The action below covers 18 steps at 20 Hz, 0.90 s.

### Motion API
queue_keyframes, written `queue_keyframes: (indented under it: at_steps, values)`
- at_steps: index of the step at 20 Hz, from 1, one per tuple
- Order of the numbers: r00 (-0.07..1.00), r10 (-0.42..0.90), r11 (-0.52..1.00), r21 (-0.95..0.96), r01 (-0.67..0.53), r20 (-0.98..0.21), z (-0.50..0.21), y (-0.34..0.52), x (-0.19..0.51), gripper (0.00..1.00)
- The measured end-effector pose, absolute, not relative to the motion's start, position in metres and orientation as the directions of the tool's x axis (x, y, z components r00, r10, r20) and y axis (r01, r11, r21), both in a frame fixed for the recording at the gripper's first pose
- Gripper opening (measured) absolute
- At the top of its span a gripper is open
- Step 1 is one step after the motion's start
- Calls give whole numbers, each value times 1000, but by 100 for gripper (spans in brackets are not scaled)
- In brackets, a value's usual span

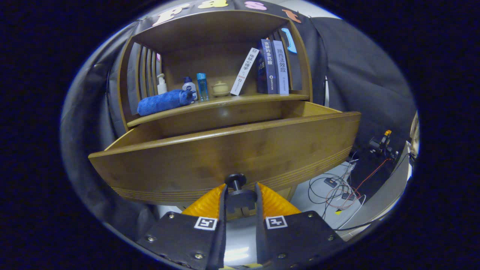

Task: Pull open the drawer, take out the items inside it, and place them on the countertop above the cabinet.

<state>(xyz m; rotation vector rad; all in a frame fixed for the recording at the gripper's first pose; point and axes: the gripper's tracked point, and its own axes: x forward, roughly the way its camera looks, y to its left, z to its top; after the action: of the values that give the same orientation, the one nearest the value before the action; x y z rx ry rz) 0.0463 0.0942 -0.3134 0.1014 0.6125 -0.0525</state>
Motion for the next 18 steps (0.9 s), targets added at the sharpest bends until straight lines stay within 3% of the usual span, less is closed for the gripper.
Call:
queue_keyframes:
  at_steps: [10, 18]
  values:
    - [835, -10, 990, 112, 85, -550, -311, 95, 46, 33]
    - [841, -9, 994, 85, 65, -541, -298, 96, 41, 45]
